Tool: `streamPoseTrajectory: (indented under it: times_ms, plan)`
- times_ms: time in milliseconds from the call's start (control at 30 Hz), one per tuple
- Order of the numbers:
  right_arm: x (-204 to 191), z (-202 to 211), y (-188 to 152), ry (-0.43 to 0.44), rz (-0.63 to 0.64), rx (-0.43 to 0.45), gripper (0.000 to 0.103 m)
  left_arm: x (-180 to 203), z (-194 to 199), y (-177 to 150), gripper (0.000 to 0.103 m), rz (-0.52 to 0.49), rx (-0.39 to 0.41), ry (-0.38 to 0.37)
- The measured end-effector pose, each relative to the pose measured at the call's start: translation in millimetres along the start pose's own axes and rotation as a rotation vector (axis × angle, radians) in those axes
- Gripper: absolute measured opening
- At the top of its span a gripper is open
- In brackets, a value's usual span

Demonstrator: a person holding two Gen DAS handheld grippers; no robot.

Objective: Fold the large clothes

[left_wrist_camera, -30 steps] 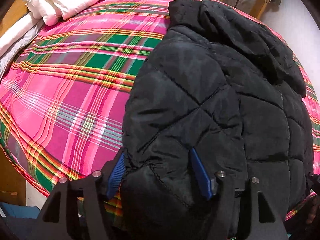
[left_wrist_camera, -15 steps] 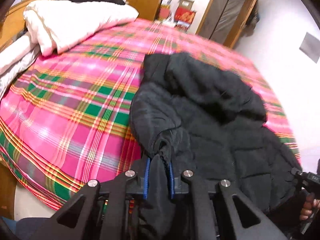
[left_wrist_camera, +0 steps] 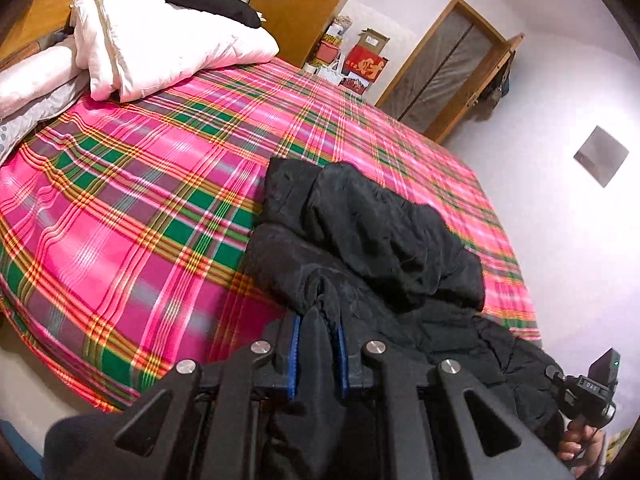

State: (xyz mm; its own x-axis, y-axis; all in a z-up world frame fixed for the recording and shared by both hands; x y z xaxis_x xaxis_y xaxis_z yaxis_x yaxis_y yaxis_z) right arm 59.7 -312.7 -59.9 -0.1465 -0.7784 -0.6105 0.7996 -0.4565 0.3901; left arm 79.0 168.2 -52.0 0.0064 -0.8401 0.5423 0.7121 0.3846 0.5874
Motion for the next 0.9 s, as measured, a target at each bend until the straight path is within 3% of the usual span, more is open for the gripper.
streamPoseTrajectory:
  times_ms: [200, 467, 700, 900]
  plan:
    - [-24, -7, 51, 0.068, -0.024, 0.052, 0.010, 9, -14, 46, 0.015, 0.051, 0.050, -0.042]
    - [-39, -49, 143, 0.065, -0.062, 0.091, 0.010, 14, -66, 124, 0.015, 0.096, 0.100, -0.049]
    - [-29, -133, 211, -0.015, -0.126, 0.011, 0.011, -1, -152, 169, 0.016, 0.167, 0.070, -0.021]
    - [-1, -200, 235, -0.076, -0.201, -0.061, 0.020, -26, -221, 176, 0.025, 0.227, 0.029, -0.007]
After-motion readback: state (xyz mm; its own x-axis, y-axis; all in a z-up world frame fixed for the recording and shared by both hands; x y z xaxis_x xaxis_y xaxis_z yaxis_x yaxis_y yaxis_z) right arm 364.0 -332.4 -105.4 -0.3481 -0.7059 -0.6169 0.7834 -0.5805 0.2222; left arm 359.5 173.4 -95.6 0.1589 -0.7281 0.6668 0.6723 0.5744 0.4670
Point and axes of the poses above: each gripper's, at about its wrist camera, not at the fingertips, and z roughly against the way its jaws point, x to its right, y to its top, the point moved 9 cm from there along -z, roughly the way its jaws point, and after that the axes turned 7 degrees about -y, right-handed, at the moved point
